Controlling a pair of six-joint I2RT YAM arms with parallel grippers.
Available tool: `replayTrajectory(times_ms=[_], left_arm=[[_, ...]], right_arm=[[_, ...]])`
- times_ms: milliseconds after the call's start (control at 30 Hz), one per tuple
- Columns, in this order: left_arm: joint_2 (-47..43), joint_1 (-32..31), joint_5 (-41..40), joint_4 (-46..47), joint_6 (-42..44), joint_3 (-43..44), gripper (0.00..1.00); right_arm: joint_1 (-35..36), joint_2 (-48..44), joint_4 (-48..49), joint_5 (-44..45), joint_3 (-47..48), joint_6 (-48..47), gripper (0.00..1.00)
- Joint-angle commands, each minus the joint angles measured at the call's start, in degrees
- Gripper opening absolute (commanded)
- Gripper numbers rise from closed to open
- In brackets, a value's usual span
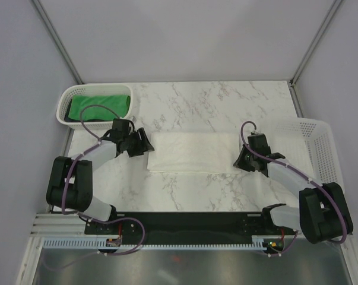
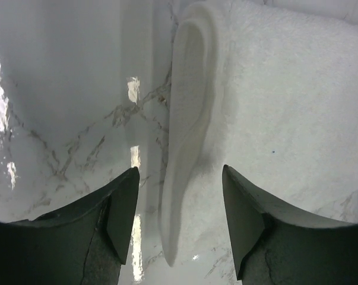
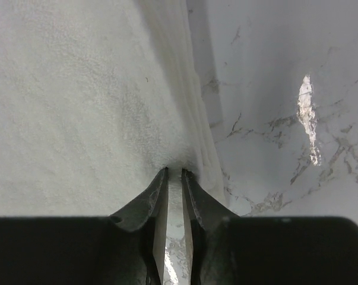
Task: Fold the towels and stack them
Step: Neatly place the folded towel into the bin
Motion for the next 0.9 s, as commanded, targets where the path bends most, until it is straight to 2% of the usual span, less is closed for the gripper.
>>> replayTrajectory(times_ms=[0, 100, 167, 333, 400, 533, 567, 600, 667, 700, 733, 767, 867], left_arm=[[5.30, 1.23, 8.10, -0.05, 7.98, 4.47, 0.66], [10.41, 1.49, 15.05, 1.36, 8.70, 5.27, 0.65], [11.38, 1.49, 15.34, 1.80, 8.00, 4.66, 0.65], [9.01, 1.06, 14.63, 4.35, 5.01, 0.52, 0.65], [9.53, 0.35, 16.65, 4.43, 4.13, 0.52, 0.64], [11.38, -1.93, 13.77, 4.17, 3.34, 0.35, 0.59], [11.64, -2.46, 12.89, 4.00, 2.99, 0.61, 0.56], [12.17, -2.72, 12.01, 3.82, 2.72, 1.22, 0.43], [13.14, -3.34, 12.17, 3.38, 2.19, 2.45, 0.26], [13.31, -3.60, 12.52, 2.25, 1.67, 4.37, 0.15], [13.32, -3.87, 12.44, 1.54, 1.58, 5.52, 0.08], [13.23, -4.39, 11.92, 0.40, 1.49, 6.93, 0.04], [13.66, -4.83, 7.62, -6.10, 2.01, 14.74, 0.02]], right_arm=[[-0.25, -1.89, -1.94, 3.10, 1.40, -1.64, 0.23], [-0.25, -3.64, -2.11, 0.56, 3.33, -2.34, 0.27], [-0.25, -4.79, -2.20, -0.59, 4.47, -2.61, 0.32], [-0.25, -9.09, -4.66, -2.18, 10.01, -3.40, 0.52], [-0.34, -10.94, -4.84, -2.44, 11.16, -3.14, 0.56], [-0.25, -12.09, -5.01, -3.93, 12.74, -2.96, 0.59], [-0.25, -12.18, -5.10, -4.55, 13.18, -2.96, 0.60], [-0.34, -12.35, -5.71, -4.73, 14.05, -3.05, 0.60], [-0.34, -12.71, -6.59, -4.82, 15.11, -3.31, 0.61], [-0.34, -13.32, -7.12, -5.08, 15.98, -3.31, 0.61], [-0.25, -13.58, -7.21, -5.34, 16.34, -3.31, 0.61], [-0.25, -13.76, -7.21, -5.78, 17.04, -3.05, 0.61], [-0.25, -14.11, -7.38, -7.01, 18.27, -2.53, 0.62]])
